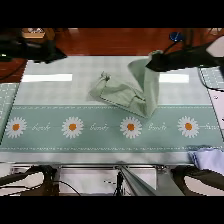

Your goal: Fold the shirts.

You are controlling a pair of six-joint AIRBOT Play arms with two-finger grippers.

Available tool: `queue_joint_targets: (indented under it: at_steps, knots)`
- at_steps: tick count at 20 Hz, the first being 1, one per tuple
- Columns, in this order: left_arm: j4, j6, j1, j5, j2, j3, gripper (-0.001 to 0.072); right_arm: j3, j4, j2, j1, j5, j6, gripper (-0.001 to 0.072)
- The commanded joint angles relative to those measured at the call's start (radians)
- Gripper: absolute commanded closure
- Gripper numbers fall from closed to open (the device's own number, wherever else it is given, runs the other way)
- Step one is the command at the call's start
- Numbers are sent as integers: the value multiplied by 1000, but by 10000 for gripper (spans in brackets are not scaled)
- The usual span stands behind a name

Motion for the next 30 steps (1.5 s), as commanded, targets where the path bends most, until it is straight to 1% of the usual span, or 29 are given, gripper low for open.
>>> queue_joint_targets:
  at_steps: [1,3,6,10,14,19,21,23,24,26,27,30]
  knots:
    - [25,8,113,-63,114,0,693,0,45,-141,149,-200,43,675]
    - [26,31,120,-108,143,0,693,0,108,-222,229,-335,85,675]
    - [25,30,115,-130,159,-1,692,0,185,-322,334,-509,140,675]
    - [25,31,101,-130,159,-11,693,0,224,-399,426,-604,152,675]
    - [22,31,98,-130,159,-53,692,0,245,-396,441,-739,154,675]
    - [22,49,98,-135,159,-83,692,0,228,-329,417,-921,149,675]
    - [21,48,98,-135,159,-83,692,0,228,-327,409,-938,149,674]
    - [21,48,98,-135,159,-83,692,0,227,-336,409,-885,148,674]
    - [21,48,98,-138,159,-83,692,0,227,-342,409,-854,149,649]
    - [21,48,98,-142,161,-83,692,0,228,-356,409,-820,149,401]
    - [21,48,98,-142,161,-83,692,0,227,-357,409,-815,148,354]
    - [21,48,98,-141,161,-83,692,0,226,-338,395,-815,146,345]
